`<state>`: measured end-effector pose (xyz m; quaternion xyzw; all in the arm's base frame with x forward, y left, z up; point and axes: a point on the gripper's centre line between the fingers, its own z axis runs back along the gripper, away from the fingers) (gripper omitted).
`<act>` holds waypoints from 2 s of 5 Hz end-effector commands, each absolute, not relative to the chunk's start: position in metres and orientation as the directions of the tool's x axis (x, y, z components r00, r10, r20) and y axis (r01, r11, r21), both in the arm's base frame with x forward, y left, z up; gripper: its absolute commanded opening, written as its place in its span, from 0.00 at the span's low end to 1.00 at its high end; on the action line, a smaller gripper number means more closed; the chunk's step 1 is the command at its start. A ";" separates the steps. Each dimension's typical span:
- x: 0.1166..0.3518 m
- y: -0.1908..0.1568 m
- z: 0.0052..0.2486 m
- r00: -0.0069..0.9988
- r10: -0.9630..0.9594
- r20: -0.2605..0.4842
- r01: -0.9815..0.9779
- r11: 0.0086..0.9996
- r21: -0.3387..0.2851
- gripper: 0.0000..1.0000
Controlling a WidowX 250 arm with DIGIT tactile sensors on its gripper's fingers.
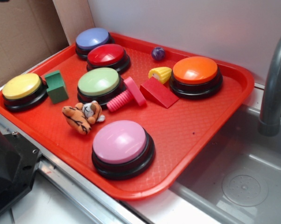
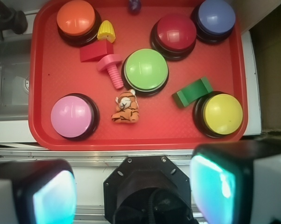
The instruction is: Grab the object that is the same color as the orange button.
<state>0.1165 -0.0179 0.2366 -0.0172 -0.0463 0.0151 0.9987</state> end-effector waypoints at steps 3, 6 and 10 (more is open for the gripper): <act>0.133 -0.008 0.182 0.982 0.122 0.145 -0.108 0.989 -0.097 1.00; 0.166 -0.007 0.073 0.939 0.336 0.077 -0.331 0.941 -0.071 1.00; 0.167 -0.009 0.020 0.887 0.459 0.053 -0.455 0.888 -0.069 0.89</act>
